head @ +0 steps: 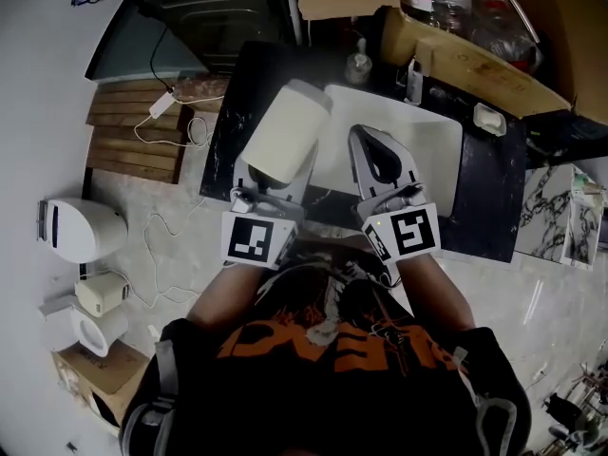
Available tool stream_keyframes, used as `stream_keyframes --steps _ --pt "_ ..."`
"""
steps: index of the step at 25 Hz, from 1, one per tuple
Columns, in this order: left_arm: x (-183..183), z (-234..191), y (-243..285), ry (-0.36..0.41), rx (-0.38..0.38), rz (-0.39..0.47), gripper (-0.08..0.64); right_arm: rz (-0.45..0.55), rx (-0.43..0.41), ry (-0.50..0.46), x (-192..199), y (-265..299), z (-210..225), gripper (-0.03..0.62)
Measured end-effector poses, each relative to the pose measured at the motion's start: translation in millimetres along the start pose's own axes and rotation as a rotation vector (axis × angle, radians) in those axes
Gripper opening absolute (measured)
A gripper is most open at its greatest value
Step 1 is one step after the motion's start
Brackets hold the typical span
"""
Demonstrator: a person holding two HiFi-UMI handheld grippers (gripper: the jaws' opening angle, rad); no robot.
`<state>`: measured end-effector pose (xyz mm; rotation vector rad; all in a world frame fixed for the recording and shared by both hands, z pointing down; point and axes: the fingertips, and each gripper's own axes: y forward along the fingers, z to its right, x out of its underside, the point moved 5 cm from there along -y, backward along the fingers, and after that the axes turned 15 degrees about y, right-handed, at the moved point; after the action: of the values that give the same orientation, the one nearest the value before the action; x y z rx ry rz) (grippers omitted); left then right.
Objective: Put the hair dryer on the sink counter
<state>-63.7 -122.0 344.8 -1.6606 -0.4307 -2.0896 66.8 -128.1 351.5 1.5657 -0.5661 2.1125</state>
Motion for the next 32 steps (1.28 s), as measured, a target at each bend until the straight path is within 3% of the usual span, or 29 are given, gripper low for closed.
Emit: stream_keyframes --steps 10,18,25,32 --pt "41 -39 6 0.001 0.056 -0.109 0.204 -0.025 0.041 0.002 13 36 -15 0.014" --pt "110 -60 14 -0.103 0.088 -0.334 0.204 -0.048 0.065 -0.010 20 53 -29 0.014" --pt "167 -66 26 -0.238 0.156 -0.446 0.204 -0.062 0.092 -0.030 19 61 -37 0.014" --pt "182 -73 46 -0.304 0.235 -0.521 0.207 -0.074 0.115 -0.035 22 68 -38 0.014"
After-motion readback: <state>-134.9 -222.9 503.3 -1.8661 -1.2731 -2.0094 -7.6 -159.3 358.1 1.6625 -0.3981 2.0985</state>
